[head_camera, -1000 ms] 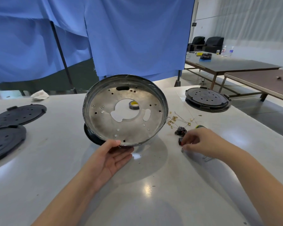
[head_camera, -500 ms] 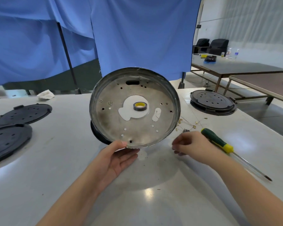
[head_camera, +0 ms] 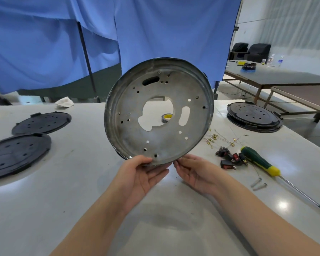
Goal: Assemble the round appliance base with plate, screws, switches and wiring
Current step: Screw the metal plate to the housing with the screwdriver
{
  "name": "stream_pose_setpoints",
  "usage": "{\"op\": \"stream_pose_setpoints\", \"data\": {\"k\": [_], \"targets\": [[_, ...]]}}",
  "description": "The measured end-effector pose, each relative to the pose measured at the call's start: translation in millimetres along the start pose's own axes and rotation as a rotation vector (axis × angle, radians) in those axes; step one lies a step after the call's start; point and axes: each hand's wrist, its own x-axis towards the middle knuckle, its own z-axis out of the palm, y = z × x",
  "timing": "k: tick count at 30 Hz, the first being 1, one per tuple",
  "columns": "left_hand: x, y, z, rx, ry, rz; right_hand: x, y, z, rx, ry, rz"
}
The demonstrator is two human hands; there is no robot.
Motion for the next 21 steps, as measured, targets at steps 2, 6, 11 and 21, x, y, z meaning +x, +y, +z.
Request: {"op": "stream_pose_setpoints", "data": {"k": [2, 6, 11, 21], "targets": [[0.5, -0.4, -0.2, 0.005, 0.025, -0.019, 3.0, -0.7, 1.9, -0.007, 0.052, -0.033], [0.2, -1.3, -1.5, 0.043, 0.045, -0.049, 5.6, 4.8, 2.2, 0.008, 0.044, -0.039], [-1.7, -0.8, -2.8, 0.074, 0.004, -0.064, 3.6, 4.8, 0.0, -0.054, 0.038, -0.045], [-1.9, -5.7, 3.9, 0.164, 0.060, 0.057, -14.6, 5.0, 6.7, -0.078, -0.053, -0.195]]}}
